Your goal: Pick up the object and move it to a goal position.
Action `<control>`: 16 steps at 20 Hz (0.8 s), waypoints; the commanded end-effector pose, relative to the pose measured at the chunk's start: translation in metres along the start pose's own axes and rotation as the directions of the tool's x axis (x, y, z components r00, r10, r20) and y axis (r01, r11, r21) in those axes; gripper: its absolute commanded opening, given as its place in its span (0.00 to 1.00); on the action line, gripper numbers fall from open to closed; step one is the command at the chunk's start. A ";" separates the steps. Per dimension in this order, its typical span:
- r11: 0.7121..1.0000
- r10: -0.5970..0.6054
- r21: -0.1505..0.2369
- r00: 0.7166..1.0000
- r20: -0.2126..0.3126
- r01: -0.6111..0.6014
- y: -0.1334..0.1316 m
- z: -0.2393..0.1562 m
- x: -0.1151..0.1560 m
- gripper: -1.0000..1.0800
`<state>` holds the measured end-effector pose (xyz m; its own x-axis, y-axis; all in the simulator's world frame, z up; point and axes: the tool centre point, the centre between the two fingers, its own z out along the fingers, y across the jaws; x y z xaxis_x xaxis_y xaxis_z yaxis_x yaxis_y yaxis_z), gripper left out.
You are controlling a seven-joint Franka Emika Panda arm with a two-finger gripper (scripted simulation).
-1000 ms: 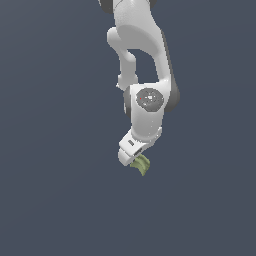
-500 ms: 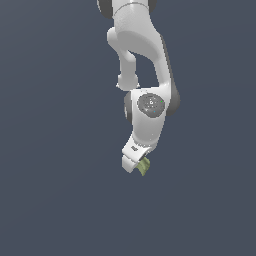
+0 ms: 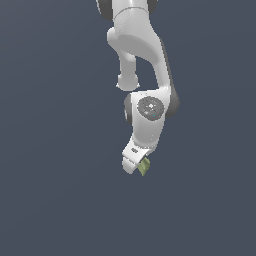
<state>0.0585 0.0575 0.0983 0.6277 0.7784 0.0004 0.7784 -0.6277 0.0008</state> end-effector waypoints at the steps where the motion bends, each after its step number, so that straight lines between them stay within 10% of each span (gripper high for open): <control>1: 1.000 -0.001 0.001 1.000 0.001 0.001 -0.001 0.011 0.000 0.96; 12: 1.000 -0.004 0.001 1.000 0.001 0.004 0.000 0.042 0.000 0.96; 13: 1.000 -0.004 0.001 1.000 0.001 0.004 0.000 0.042 0.000 0.00; 16: 1.000 -0.004 0.001 1.000 0.001 0.004 0.000 0.042 0.000 0.00</control>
<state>0.0584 0.0586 0.0566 0.6237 0.7816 0.0002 0.7816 -0.6237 -0.0004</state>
